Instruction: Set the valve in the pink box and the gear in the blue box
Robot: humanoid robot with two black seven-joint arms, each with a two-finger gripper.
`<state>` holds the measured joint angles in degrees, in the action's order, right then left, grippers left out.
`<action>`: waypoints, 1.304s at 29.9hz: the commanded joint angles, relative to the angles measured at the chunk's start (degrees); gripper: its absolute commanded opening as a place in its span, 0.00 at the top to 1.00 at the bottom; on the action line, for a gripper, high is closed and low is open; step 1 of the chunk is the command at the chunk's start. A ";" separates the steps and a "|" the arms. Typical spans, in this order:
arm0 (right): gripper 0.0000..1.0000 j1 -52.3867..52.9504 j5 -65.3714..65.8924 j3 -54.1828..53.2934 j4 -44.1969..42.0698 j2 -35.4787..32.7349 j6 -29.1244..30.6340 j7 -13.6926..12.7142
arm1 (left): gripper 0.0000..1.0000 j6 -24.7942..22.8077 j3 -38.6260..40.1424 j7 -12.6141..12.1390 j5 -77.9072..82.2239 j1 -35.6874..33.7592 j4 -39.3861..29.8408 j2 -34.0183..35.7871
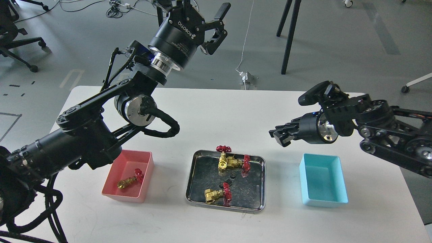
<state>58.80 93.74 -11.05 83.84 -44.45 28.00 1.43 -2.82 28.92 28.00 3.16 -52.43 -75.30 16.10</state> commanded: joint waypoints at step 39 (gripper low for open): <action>0.00 -11.51 -80.98 -58.56 -39.44 19.84 0.00 -11.62 | 0.02 -24.67 -4.84 0.00 -4.02 -9.62 16.66 6.94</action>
<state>47.43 21.46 -66.75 49.53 -27.85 27.98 -7.93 -23.41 24.08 28.00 2.85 -62.96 -62.32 25.33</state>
